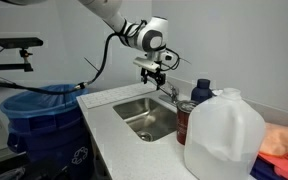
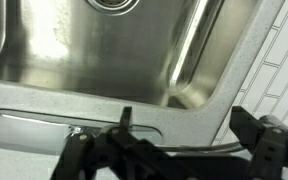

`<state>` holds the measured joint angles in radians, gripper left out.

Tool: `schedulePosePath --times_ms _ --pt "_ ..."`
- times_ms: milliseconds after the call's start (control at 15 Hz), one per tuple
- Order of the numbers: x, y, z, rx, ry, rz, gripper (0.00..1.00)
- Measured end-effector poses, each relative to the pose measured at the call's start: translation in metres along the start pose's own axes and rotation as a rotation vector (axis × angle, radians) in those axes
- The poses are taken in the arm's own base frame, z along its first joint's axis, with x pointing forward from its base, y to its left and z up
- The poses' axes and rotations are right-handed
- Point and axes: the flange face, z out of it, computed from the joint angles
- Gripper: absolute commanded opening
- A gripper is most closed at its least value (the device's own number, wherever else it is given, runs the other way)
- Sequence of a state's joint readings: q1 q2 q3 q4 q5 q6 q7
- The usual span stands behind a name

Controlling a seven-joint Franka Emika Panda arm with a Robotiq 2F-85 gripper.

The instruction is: Turn the faucet to the left

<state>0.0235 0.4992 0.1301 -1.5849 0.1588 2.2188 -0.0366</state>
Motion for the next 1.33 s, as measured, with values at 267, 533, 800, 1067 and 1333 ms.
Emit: schedulePosePath --times_ms 267,533,800,1067,1333 --pt "0.012 -0.017 0.005 0.031 0.014 -0.005 1.00" --pt "0.024 -0.023 0.008 0.042 0.032 -0.009 1.00" --pt "0.036 -0.025 0.010 0.048 0.056 -0.013 1.00" --pt "0.047 -0.027 0.013 0.052 0.102 -0.015 1.00" --pt "0.049 -0.028 0.014 0.050 0.121 -0.017 1.00"
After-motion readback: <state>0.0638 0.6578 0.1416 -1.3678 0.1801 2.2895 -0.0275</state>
